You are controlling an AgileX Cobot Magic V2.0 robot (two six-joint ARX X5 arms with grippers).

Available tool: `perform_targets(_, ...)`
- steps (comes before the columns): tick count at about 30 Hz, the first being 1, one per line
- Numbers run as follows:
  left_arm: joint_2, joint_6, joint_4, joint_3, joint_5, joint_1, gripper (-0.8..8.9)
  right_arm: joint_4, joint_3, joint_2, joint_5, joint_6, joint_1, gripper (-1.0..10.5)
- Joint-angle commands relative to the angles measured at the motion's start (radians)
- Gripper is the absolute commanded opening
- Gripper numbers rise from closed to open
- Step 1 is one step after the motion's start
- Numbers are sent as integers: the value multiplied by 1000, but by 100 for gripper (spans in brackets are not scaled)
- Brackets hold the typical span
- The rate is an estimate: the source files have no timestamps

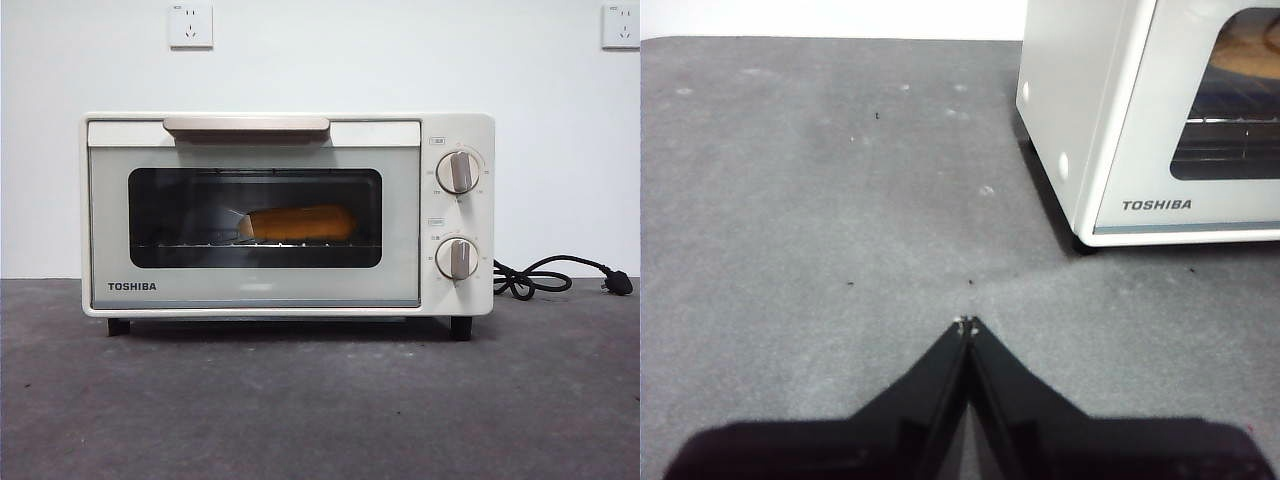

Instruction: Take the corn from the table,put the corn in the oven

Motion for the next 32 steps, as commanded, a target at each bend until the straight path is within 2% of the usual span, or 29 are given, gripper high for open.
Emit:
perform_targets(1,10,11,8,-7,0,3,-4,275,-145,-47,-412,-74,-266,1)
perform_targets(3,18,11,8,-7,0,3,-4,335,-223,-87,-469,-75,-357,1)
perform_targets(6,30,11,8,-7,0,3,-4,341,-354,-178,-436,-75,-444,1)
perform_targets(9,43,11,8,-7,0,3,-4,350,-489,-275,-376,-75,-479,1)
perform_targets(18,82,11,14,-7,0,3,-4,385,-814,-587,-367,-73,-484,1)
perform_targets(20,88,11,18,-7,0,3,-4,385,-863,-650,-367,-49,-484,1)
perform_targets(23,89,11,19,-7,0,3,-4,381,-919,-726,-367,0,-484,1)
perform_targets(25,89,11,19,-7,0,3,-4,300,-928,-776,-362,25,-484,1)
perform_targets(32,90,11,20,-7,0,3,-4,303,-927,-820,-339,31,-484,1)
